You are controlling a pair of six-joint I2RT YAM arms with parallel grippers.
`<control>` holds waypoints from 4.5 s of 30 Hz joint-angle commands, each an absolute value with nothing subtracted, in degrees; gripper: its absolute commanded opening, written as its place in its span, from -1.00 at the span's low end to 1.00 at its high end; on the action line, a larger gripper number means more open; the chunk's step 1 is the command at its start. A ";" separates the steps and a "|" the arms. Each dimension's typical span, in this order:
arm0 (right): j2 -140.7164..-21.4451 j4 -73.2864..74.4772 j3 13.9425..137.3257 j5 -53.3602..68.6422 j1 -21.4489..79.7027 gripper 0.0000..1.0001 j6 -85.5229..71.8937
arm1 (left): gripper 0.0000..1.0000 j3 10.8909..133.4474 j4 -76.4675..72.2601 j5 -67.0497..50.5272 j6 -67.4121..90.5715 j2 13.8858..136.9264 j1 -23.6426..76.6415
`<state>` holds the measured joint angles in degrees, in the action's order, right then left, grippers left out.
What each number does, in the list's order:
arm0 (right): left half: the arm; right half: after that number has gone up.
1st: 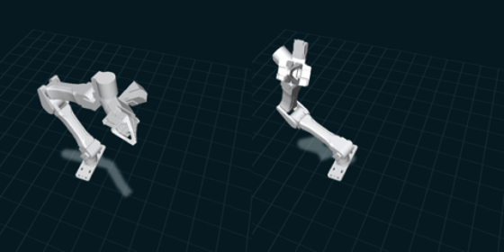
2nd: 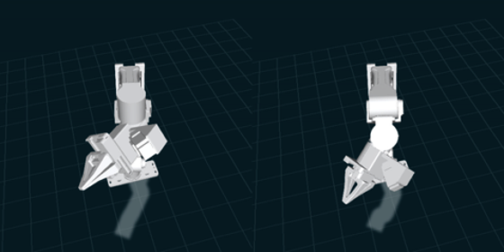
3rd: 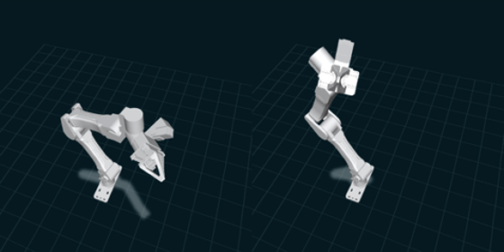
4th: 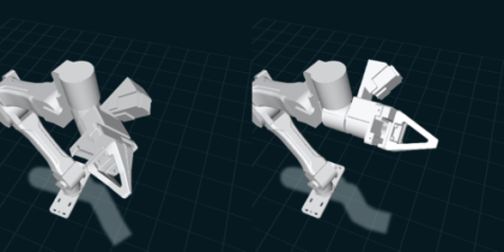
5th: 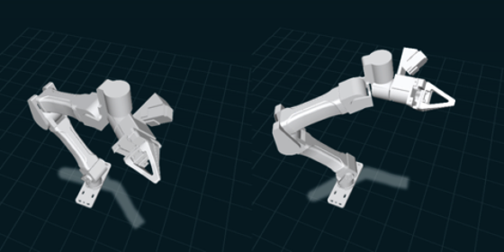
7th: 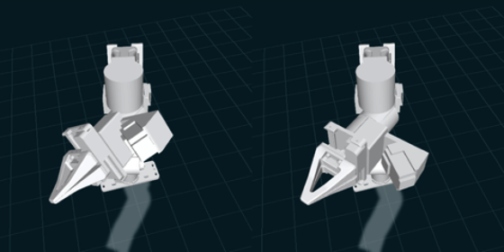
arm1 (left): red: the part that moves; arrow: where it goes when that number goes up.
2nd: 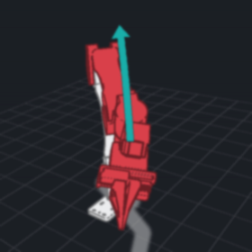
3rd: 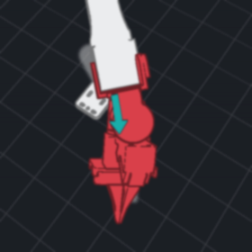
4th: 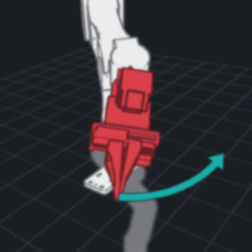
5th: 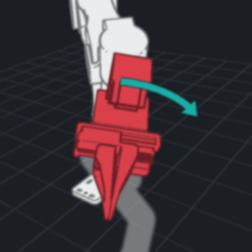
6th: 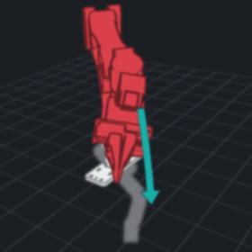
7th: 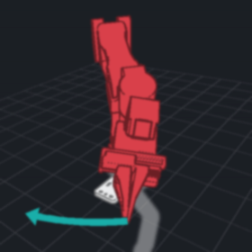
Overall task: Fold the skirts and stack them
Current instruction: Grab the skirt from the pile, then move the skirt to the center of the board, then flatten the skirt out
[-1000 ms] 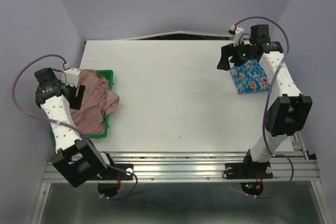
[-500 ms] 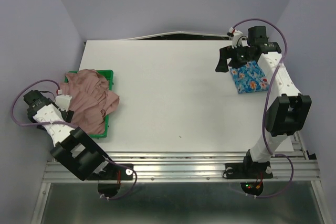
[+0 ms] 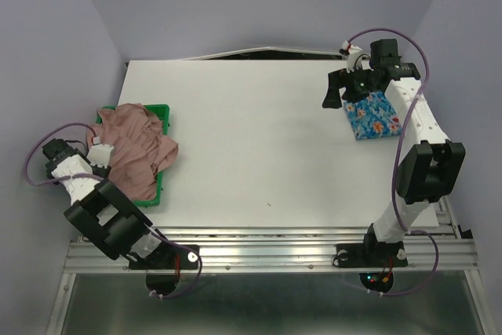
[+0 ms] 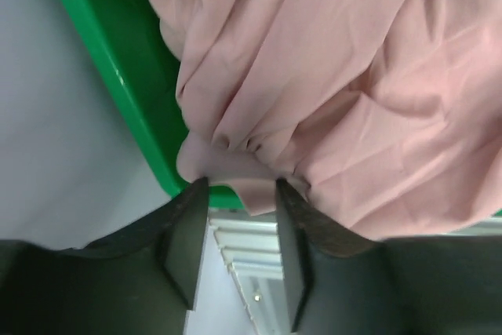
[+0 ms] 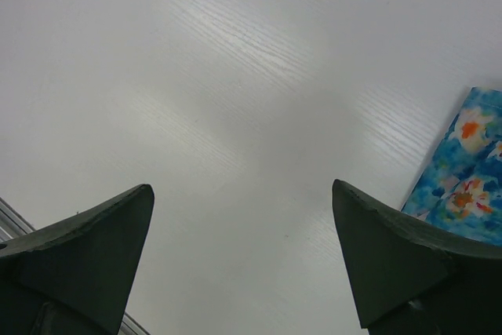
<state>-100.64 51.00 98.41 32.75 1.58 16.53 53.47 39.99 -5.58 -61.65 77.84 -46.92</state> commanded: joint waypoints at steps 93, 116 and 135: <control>-88.42 53.71 86.84 35.42 4.21 0.29 28.13 | 0.43 85.28 27.76 -28.30 -20.90 87.47 34.47; -105.82 36.74 87.10 26.98 28.13 0.00 -3.42 | -0.07 58.54 27.07 -12.74 -21.97 75.85 20.83; -93.51 40.44 77.70 25.93 32.95 0.44 18.55 | 0.43 72.86 43.84 -22.41 -53.30 83.84 20.04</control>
